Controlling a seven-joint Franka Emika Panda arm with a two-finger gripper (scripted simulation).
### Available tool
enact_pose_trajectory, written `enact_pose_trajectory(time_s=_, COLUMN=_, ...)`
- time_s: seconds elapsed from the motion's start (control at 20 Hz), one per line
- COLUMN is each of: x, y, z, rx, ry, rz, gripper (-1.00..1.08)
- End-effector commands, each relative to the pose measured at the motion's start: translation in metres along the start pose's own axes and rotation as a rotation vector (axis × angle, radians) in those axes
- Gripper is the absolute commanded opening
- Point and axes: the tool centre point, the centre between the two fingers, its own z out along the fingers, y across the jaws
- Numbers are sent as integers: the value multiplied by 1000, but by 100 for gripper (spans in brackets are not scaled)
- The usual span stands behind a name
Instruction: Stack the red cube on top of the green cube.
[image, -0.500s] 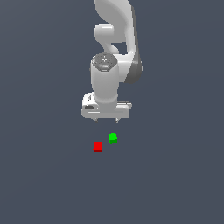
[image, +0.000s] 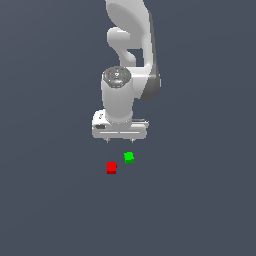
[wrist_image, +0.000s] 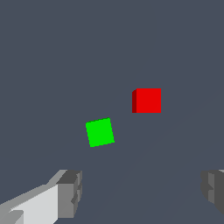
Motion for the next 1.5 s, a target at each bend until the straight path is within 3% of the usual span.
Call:
enact_pose_trajectory(time_s=0.0, x=5, y=4, z=8, rx=2, ry=-1, rz=1, gripper=100)
enact_pose_trajectory(time_s=0.75, x=55, y=36, z=75, rx=19, ry=-2, rz=3, gripper=100)
enact_pose_trajectory(time_s=1.45, x=64, y=41, z=87, rx=21, ry=-2, rz=3, gripper=100)
